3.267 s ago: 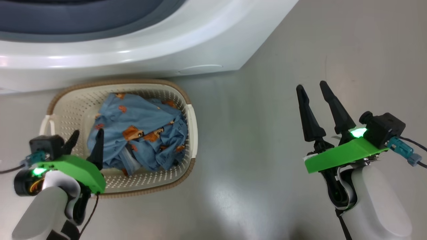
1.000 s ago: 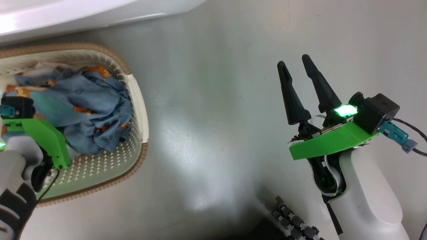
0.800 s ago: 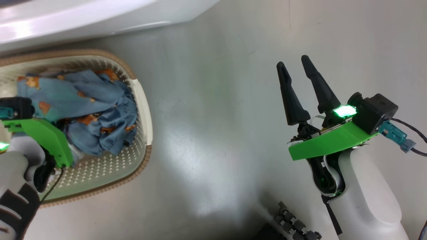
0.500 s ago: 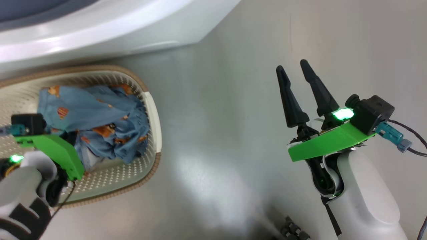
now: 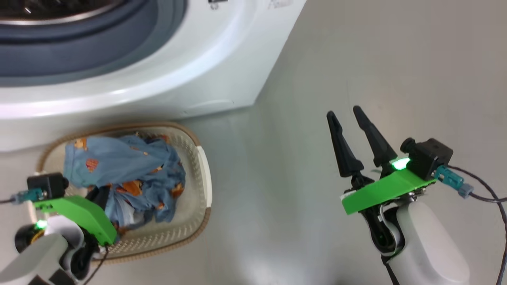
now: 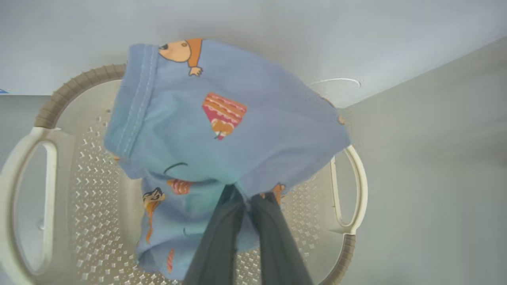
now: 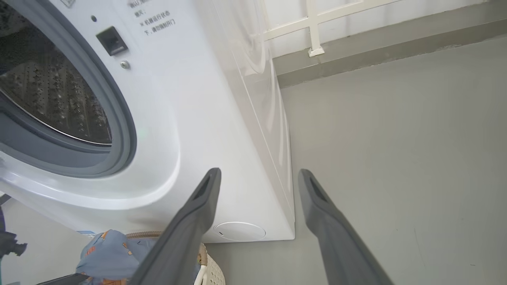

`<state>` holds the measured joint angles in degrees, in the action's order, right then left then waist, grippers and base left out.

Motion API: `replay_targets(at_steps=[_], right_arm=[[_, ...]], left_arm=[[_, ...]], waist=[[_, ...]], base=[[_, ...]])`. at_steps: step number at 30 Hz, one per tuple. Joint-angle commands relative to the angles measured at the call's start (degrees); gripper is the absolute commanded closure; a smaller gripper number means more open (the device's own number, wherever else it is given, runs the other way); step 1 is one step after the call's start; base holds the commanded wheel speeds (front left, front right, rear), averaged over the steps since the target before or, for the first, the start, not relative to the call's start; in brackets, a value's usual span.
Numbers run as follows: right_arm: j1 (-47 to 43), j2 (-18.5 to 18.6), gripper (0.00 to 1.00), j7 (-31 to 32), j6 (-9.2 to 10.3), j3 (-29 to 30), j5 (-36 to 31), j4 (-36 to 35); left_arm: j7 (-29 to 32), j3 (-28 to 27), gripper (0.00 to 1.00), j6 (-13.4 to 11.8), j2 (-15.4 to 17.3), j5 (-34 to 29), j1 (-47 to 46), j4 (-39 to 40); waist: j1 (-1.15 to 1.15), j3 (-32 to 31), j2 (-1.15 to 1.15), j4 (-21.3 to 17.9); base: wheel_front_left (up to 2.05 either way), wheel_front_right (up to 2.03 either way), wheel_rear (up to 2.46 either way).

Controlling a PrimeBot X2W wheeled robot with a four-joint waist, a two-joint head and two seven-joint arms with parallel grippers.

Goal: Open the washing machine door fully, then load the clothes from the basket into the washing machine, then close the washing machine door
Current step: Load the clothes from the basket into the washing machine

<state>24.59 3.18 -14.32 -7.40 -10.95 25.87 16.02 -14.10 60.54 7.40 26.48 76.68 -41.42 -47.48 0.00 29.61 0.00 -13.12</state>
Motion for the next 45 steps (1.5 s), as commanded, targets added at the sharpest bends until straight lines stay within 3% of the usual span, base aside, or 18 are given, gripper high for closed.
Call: replay_targets(at_steps=[1, 11, 21, 30, 37, 45], right_arm=[[-1.76, -0.3, 0.0, -0.68, -0.09, -1.01, 0.61, -0.78], [-5.62, 1.01, 0.0, -0.68, -0.09, -0.71, 1.94, 0.92], [-10.64, 3.23, 0.0, -0.68, -0.09, 0.03, 3.73, 1.9], [-13.88, 4.85, 0.0, -0.68, -0.09, 2.16, 4.35, 1.43], [-15.62, 5.74, 0.0, -0.68, -0.09, 3.42, 4.54, 0.65], [-15.74, 6.31, 0.0, -0.68, -0.09, 3.51, 4.07, 0.1]], left_arm=[[-0.76, -2.14, 1.0, 0.09, 2.07, 0.32, 1.26, 0.97], [-0.88, -17.27, 1.0, 0.09, -0.03, -5.96, 9.5, 8.4], [-0.89, -36.81, 1.0, -0.96, -5.5, -22.93, 20.43, 20.96], [-0.89, -44.04, 1.0, -3.93, -8.9, -33.41, 27.8, 33.35], [-0.89, -46.98, 1.0, -8.2, -9.88, -40.98, 33.15, 42.52], [-0.89, -47.73, 1.0, -8.89, -10.2, -43.53, 35.29, 45.15]], waist=[[0.0, -6.0, 0.0, 1.99], [0.0, -15.16, 0.0, 4.3], [0.0, -23.85, 0.0, 6.8], [0.0, -28.1, 0.0, 8.05], [0.0, -29.45, 0.0, 8.37], [0.0, -29.25, 0.0, 8.91]], base=[[0.0, 0.0, 0.0], [0.0, 0.0, 0.0], [0.0, 0.0, 0.0], [0.0, 0.0, 0.0], [0.0, 0.0, 0.0], [0.0, 0.0, 0.0]])
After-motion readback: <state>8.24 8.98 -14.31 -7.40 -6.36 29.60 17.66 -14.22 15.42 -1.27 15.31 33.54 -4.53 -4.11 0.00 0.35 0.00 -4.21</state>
